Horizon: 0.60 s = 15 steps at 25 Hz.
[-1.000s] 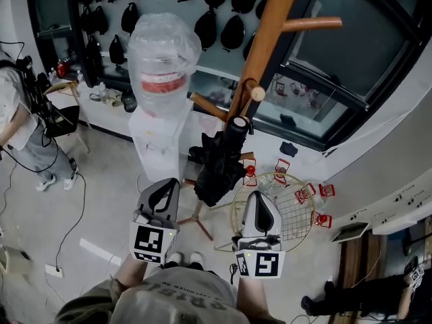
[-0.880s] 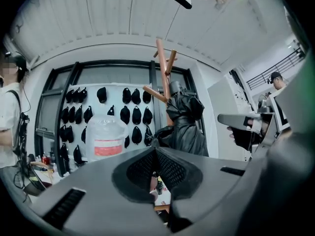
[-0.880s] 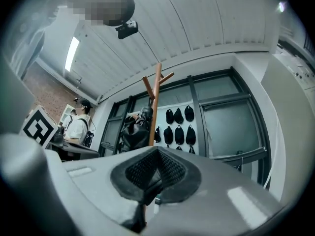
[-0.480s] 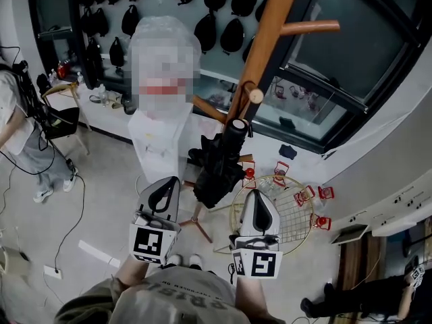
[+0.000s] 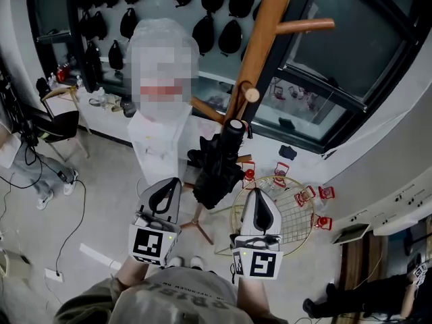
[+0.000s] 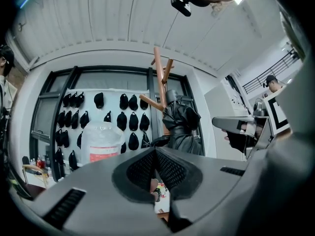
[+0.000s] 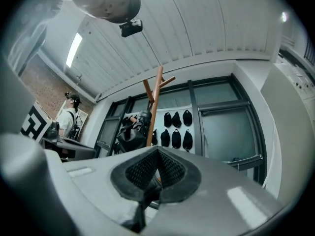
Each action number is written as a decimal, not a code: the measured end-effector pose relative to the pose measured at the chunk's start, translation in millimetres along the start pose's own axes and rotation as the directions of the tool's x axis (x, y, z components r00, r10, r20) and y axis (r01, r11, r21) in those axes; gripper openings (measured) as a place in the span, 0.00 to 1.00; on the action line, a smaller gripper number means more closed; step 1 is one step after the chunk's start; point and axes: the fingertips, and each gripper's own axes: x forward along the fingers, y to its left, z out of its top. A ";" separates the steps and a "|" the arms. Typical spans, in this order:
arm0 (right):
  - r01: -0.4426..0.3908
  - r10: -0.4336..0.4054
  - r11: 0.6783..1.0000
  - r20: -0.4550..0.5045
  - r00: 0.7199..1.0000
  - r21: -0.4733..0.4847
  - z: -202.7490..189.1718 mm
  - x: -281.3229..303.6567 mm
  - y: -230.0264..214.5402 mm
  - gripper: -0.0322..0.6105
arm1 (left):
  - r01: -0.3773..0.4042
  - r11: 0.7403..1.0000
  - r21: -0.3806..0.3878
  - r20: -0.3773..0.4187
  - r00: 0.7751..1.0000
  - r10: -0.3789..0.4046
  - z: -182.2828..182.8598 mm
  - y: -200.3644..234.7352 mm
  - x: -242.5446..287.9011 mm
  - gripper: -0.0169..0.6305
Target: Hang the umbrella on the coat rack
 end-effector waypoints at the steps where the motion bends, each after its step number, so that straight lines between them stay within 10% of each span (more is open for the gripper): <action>1: 0.002 -0.002 1.000 -0.006 1.000 -0.002 -0.3 0.0 0.9 0.05 | 0.002 1.000 0.006 -0.010 1.000 -0.002 -1.3 -0.4 -0.5 0.04; 15: -0.004 0.004 1.000 -0.023 1.000 -0.014 -1.5 -0.2 6.8 0.05 | 0.002 1.000 0.021 -0.066 0.998 -0.001 -13.7 -0.5 -2.6 0.04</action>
